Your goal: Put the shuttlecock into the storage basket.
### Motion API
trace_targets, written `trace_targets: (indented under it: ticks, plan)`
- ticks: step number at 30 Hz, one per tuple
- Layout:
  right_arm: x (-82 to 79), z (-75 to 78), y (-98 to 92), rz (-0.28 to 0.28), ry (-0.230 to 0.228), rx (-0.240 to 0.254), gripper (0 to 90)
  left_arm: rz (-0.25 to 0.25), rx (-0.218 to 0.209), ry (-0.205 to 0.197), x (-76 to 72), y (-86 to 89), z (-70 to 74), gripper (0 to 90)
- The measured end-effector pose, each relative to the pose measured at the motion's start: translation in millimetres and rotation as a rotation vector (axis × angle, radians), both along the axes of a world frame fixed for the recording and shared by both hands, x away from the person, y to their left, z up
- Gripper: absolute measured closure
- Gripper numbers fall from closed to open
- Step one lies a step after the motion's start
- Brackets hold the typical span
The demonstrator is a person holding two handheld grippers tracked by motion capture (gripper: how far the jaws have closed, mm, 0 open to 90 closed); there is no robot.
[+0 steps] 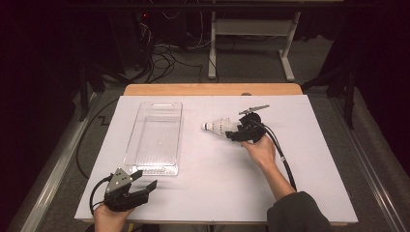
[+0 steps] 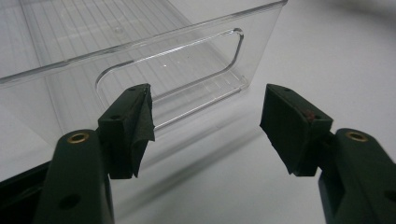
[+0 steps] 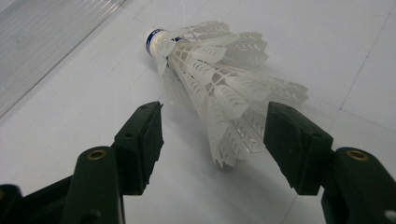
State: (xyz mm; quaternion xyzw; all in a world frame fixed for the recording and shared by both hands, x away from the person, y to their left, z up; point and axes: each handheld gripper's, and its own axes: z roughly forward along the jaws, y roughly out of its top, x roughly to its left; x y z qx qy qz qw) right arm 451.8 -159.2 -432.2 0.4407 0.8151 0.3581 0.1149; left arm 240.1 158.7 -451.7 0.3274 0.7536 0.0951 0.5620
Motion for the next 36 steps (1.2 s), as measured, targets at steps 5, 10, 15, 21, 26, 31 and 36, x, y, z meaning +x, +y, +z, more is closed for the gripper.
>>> trace_targets:
  ticks: [5,10,15,21,26,31,36]
  plan:
    - [2.4,-1.0,3.1,-0.001,-0.001,0.003,38.5,-0.003,0.001,-0.002,0.1,0.2,0.1,35.4]
    - [4.5,-1.8,6.6,-0.008,0.003,0.006,38.3,-0.014,0.016,-0.009,-0.3,0.2,-0.7,35.4]
    - [7.6,-3.0,10.8,-0.008,0.005,0.011,37.8,-0.01,0.013,-0.008,-0.5,0.4,-0.4,35.4]
    - [10.3,-2.9,15.3,-0.011,0.008,0.02,37.8,-0.012,0.017,-0.011,-0.7,0.6,-0.6,35.4]
    - [13.2,-3.0,18.9,-0.015,0.008,0.032,38.1,-0.013,0.012,-0.011,-1.0,0.7,-0.2,35.4]
    - [15.9,-6.1,21.3,-0.022,0.025,0.046,39.7,-0.013,0.012,-0.011,-1.2,0.9,-0.2,35.4]
    - [18.1,-9.3,23.5,-0.021,0.042,0.057,41.7,-0.014,0.014,-0.011,-1.2,1.0,-0.4,35.4]
